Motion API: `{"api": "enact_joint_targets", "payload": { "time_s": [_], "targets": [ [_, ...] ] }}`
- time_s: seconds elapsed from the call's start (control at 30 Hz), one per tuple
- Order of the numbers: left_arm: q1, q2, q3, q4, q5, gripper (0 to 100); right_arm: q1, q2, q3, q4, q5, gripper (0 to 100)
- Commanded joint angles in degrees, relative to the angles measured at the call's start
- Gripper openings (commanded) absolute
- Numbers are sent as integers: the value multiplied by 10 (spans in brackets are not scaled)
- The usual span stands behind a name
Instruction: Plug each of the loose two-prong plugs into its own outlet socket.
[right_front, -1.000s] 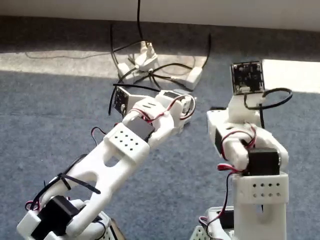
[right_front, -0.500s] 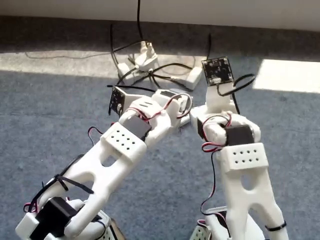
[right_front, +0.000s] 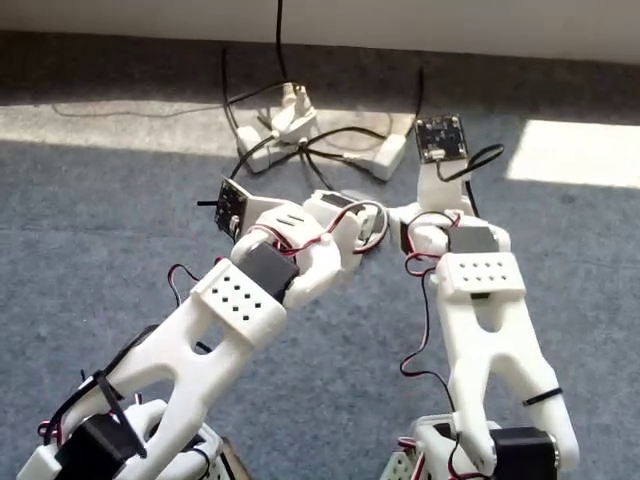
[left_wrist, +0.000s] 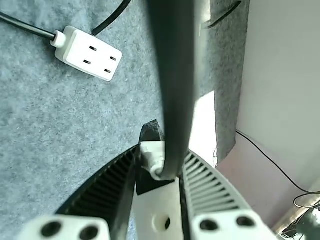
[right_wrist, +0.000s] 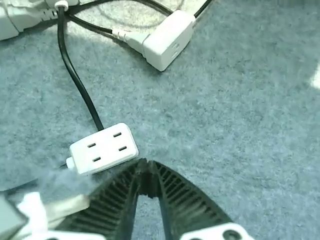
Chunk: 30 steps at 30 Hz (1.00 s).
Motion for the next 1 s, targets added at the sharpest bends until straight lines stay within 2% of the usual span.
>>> {"api": "enact_joint_targets", "payload": {
  "time_s": [0.0,0.7,0.87,0.97],
  "targets": [
    [29,-33,-25,-3,-4,10,0,16,-3,-33,5,8],
    [29,-29,-25,-3,-4,10,2,102,-7,-86,4,8],
    [25,-28,-25,-3,-4,10,70,85,-24,-69,-3,8],
    [7,-27,-25,-4,-5,10,136,60,-56,-19,-67,8]
  ]
}}
